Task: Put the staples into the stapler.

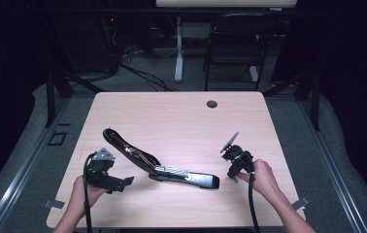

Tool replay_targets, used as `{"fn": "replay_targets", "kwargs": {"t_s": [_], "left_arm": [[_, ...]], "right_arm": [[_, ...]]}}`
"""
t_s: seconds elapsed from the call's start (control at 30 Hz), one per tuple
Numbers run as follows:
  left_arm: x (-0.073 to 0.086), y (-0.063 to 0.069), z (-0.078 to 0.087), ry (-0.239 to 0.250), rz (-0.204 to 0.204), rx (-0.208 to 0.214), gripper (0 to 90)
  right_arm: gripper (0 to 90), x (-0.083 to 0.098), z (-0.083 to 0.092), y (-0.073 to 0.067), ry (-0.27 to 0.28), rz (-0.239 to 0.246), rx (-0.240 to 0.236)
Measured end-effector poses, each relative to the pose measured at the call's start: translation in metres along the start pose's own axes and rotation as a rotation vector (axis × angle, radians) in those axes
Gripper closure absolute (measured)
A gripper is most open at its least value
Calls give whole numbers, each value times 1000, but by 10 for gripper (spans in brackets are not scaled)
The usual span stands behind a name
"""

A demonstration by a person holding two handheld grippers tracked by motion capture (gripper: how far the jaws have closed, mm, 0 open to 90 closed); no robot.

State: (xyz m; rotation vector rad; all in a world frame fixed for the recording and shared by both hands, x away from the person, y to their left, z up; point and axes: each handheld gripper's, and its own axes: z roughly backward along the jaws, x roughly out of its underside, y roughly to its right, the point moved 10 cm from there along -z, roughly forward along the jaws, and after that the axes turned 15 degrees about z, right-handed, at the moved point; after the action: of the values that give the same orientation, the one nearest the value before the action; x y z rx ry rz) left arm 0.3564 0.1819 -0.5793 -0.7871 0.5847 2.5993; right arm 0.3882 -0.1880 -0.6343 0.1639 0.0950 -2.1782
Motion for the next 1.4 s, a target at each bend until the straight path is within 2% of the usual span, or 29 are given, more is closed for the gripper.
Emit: {"fn": "replay_targets", "kwargs": {"t_s": [0.47,0.57,0.7,0.83,1.0,1.1,1.13,1.37,1.4], "left_arm": [[-2,0,1,19,9,3,1],[-2,-1,1,18,10,2,1],[-2,-1,1,18,9,0,1],[-2,-1,1,21,10,1,1],[-2,0,1,21,2,6,1],[-2,0,1,20,-2,5,1],[-2,0,1,18,-3,4,1],[-2,1,0,16,-5,1,1],[-1,1,1,0,-8,5,1]], "right_arm": [[785,-6,14,0,83,-3,-15],[785,-6,18,1,86,7,-11],[785,-12,26,1,148,10,-5],[785,-15,30,3,179,26,17],[785,-17,29,3,175,39,23],[785,-21,28,2,196,26,22],[785,-21,29,4,182,47,23],[785,-28,30,2,201,58,26],[784,-28,32,4,193,75,32]]}}
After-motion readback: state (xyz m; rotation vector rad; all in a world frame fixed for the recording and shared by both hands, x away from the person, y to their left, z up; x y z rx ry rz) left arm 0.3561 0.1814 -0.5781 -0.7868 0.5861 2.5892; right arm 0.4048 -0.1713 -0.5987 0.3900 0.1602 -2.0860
